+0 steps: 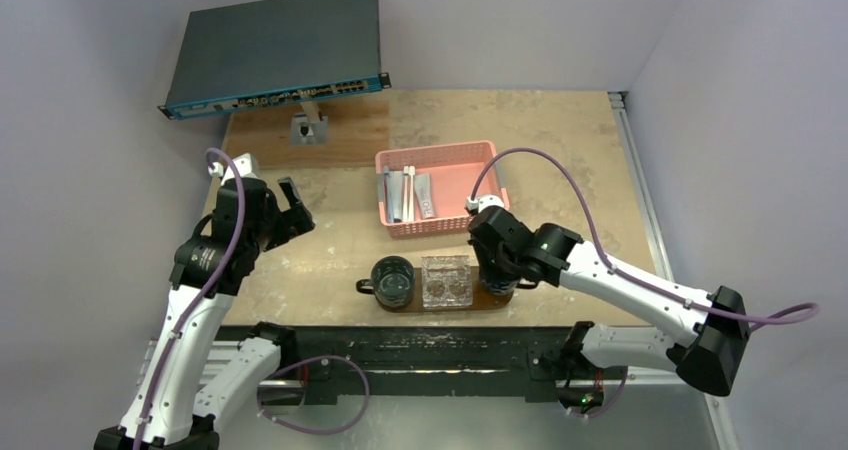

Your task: Prepare toiletry sets of a toothbrush and toothpaste on the tray

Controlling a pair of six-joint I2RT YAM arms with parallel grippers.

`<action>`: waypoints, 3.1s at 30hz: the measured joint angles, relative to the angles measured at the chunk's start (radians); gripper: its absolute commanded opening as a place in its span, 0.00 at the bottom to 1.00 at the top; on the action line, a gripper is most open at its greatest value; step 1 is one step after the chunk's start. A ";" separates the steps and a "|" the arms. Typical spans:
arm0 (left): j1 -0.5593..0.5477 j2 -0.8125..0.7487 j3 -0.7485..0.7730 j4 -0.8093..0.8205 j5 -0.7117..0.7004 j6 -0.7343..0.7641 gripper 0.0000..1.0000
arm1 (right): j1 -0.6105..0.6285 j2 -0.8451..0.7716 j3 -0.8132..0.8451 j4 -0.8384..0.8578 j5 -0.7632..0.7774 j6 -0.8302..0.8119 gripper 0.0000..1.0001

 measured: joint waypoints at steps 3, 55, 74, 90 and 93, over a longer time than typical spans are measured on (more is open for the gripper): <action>0.000 0.001 0.000 0.000 0.000 0.000 1.00 | 0.000 0.018 0.000 0.009 0.010 0.011 0.00; 0.000 0.003 0.000 0.000 0.000 0.000 1.00 | 0.046 0.089 -0.075 0.089 0.007 0.082 0.19; 0.000 0.010 0.000 0.000 0.001 0.000 1.00 | 0.054 0.052 -0.028 0.024 0.060 0.100 0.33; 0.000 0.016 0.000 0.000 0.001 0.001 1.00 | 0.055 0.075 0.214 -0.090 0.174 0.071 0.37; 0.000 0.016 0.000 0.000 0.002 0.002 1.00 | 0.055 0.105 0.269 -0.089 0.191 0.045 0.37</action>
